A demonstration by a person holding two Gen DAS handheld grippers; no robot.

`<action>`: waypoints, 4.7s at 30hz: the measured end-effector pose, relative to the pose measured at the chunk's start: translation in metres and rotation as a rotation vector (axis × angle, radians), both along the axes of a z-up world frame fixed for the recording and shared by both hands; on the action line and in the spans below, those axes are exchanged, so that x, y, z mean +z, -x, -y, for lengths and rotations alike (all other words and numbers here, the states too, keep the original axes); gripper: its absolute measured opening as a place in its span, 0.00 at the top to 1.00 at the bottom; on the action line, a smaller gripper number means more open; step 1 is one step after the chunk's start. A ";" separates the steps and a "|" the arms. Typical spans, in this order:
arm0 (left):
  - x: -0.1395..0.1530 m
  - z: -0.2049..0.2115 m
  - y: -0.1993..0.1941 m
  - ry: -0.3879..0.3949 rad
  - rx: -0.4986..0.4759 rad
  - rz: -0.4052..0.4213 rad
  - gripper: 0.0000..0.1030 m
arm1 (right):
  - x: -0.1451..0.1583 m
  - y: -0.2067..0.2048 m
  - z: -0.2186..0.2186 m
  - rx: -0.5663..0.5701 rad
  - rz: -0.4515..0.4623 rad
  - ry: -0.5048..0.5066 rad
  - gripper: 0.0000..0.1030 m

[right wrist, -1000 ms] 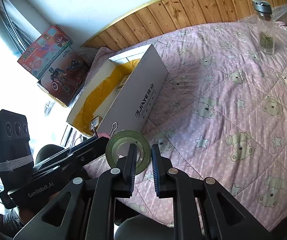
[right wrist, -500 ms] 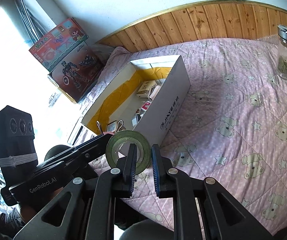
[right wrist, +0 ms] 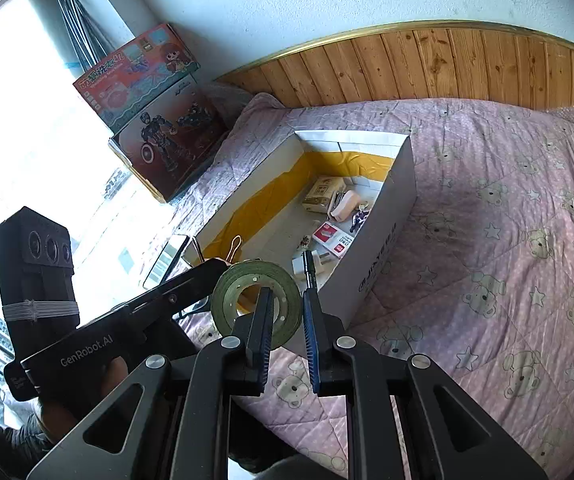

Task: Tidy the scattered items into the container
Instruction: 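Lift the clip and tape roll and carry both over the white box, then open the left tool dropping the clip while the right tool releases the tape roll, then withdraw both tools from above the box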

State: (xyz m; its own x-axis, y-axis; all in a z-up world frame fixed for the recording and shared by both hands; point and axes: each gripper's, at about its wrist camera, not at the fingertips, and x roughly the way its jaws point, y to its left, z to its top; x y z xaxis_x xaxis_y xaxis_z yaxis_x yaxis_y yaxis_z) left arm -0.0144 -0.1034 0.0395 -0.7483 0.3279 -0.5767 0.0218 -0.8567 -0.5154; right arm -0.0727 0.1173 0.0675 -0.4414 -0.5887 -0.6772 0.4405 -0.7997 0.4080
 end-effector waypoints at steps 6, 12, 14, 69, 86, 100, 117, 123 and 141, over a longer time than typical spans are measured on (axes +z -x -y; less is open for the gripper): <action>0.002 0.016 0.005 -0.003 0.021 -0.007 0.65 | 0.004 0.008 0.012 0.011 -0.007 -0.008 0.85; 0.009 0.028 0.009 0.007 0.030 -0.020 0.65 | 0.005 0.013 0.024 0.029 -0.014 -0.022 0.85; 0.010 0.033 0.011 0.010 0.033 -0.022 0.65 | 0.006 0.015 0.029 0.034 -0.015 -0.027 0.85; -0.036 0.090 0.117 0.172 0.075 0.254 0.65 | -0.034 0.187 0.066 -0.016 -0.017 -0.362 0.85; -0.054 0.098 0.133 0.177 0.080 0.327 0.61 | -0.061 0.228 0.068 -0.049 0.005 -0.454 0.80; -0.046 0.095 0.126 0.180 0.072 0.317 0.60 | -0.059 0.218 0.068 -0.042 0.023 -0.446 0.80; -0.044 0.083 0.112 0.206 0.050 0.329 0.55 | -0.059 0.193 0.072 0.013 0.038 -0.453 0.75; -0.040 0.072 0.102 0.242 0.029 0.320 0.54 | -0.058 0.168 0.079 0.058 0.029 -0.467 0.74; -0.029 0.047 0.072 0.307 -0.001 0.302 0.47 | -0.063 0.086 0.104 0.249 -0.032 -0.585 0.56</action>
State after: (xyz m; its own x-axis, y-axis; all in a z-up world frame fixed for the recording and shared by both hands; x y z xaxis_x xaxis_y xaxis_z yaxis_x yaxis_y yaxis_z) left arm -0.0860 -0.1508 0.0102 -0.5306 0.1075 -0.8408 0.1316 -0.9694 -0.2070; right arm -0.1585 0.0130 0.0047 -0.3648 -0.2129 -0.9064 0.6466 -0.7584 -0.0821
